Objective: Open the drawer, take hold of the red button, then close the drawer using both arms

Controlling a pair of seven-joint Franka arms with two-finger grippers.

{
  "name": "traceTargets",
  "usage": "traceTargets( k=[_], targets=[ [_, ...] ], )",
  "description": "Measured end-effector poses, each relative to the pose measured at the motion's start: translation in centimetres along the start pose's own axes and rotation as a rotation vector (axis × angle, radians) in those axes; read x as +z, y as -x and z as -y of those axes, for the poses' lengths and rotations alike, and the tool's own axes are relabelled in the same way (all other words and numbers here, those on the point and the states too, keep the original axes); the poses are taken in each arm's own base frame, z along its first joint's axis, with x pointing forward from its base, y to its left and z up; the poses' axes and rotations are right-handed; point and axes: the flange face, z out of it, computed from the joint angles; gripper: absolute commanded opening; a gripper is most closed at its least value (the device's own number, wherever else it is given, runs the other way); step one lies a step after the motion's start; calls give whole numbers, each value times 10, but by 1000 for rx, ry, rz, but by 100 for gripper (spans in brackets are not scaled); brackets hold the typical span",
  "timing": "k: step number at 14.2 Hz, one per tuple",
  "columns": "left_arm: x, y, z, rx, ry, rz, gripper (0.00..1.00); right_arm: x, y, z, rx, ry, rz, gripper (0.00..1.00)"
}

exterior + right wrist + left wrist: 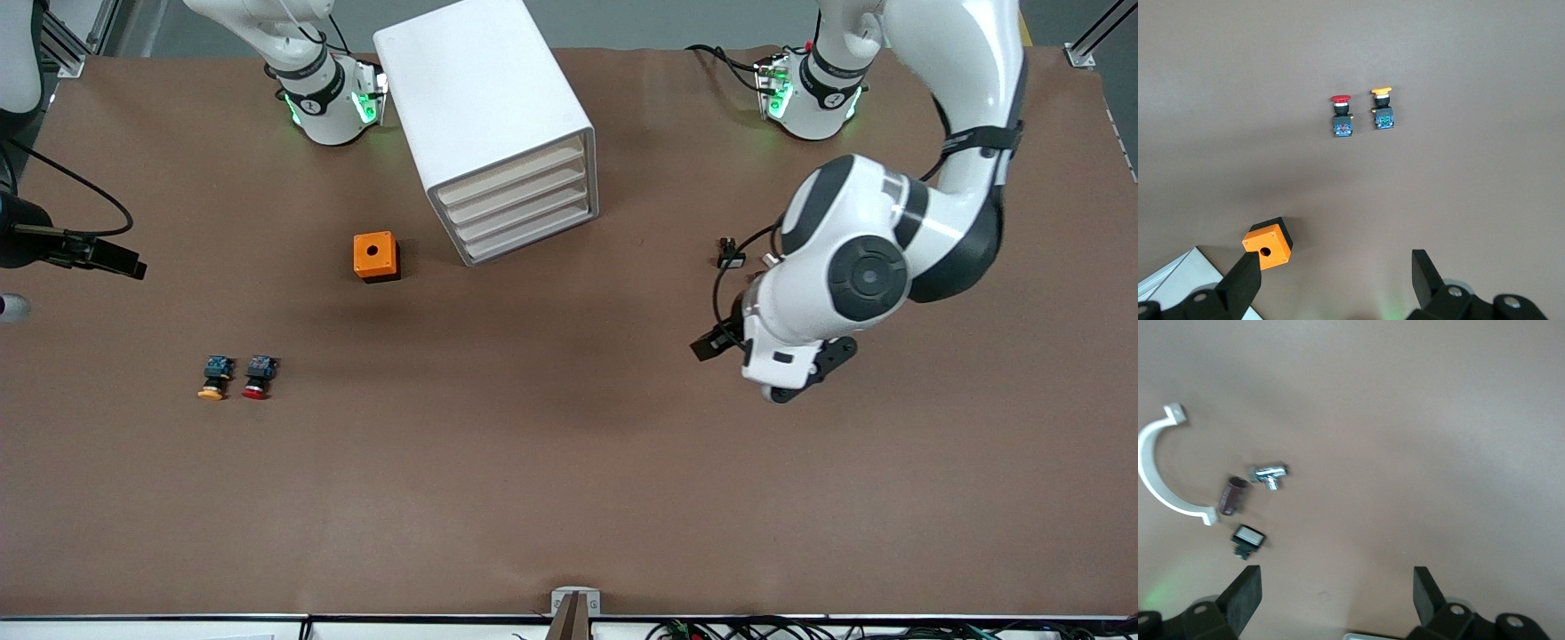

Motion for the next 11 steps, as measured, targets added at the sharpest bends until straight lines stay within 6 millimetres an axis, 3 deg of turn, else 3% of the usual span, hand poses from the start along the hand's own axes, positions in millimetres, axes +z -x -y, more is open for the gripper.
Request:
traceTargets(
  k=[4,7,11],
  targets=[
    [-27,-36,50,188,-4,20,100,-19,2,2,-4,-2,-25,100],
    [-66,-64,108,300,9,16,100,-43,8,0,-1,-4,-46,100],
    [-92,-73,181,370,16,4,100,-64,16,-1,0,-6,-49,100]
  ],
)
